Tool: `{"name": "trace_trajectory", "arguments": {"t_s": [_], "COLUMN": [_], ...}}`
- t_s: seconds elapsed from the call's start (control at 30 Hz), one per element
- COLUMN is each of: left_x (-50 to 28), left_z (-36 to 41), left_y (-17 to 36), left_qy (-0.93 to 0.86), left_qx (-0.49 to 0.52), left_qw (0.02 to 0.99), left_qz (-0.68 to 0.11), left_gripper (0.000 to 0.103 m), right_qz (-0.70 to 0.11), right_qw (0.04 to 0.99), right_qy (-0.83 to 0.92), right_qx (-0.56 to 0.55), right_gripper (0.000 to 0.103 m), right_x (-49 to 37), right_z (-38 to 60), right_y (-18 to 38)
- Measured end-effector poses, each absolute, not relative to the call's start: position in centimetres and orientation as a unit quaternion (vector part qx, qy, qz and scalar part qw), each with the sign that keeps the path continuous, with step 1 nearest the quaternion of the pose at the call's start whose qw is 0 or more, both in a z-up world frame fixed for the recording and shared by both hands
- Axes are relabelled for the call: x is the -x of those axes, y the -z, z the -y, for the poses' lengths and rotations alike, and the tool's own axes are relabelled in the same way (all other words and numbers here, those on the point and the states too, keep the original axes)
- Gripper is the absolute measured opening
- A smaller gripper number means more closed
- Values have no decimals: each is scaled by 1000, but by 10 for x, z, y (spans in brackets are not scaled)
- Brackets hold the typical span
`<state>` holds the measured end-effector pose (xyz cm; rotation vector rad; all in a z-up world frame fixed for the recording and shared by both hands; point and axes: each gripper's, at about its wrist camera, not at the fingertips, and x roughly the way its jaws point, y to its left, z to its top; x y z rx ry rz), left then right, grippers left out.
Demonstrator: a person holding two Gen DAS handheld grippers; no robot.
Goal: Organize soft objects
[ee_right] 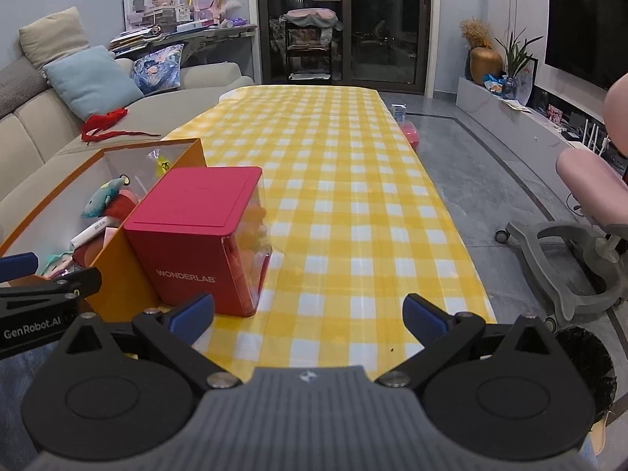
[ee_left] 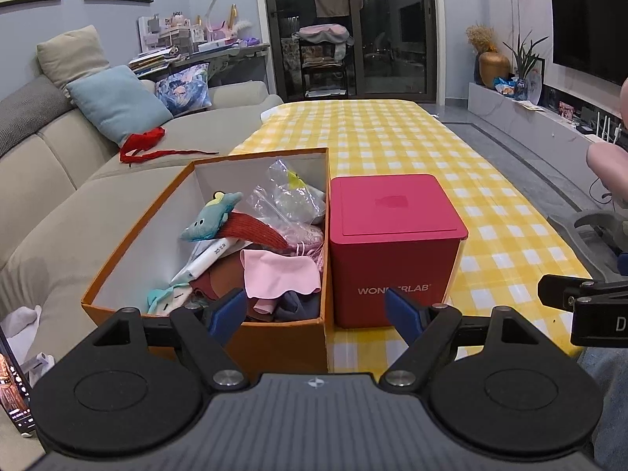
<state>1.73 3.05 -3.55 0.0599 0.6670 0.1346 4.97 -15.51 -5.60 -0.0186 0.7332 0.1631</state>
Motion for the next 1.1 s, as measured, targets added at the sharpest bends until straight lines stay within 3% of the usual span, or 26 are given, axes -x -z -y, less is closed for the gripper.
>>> {"name": "trace_trajectory", "arguments": {"t_s": [1.1], "left_x": [-18], "left_z": [-30], "left_y": [35], "left_qy": [-67], "left_qx": [-25], "left_qw": [941], "left_qz": [-332], "left_gripper": [94], "right_qz": [-354], "right_qw": [931], "right_qy": [-82], "right_qx": [22], "right_gripper": [100], "right_x": [-47], "right_z": [151], "right_y": [54]}}
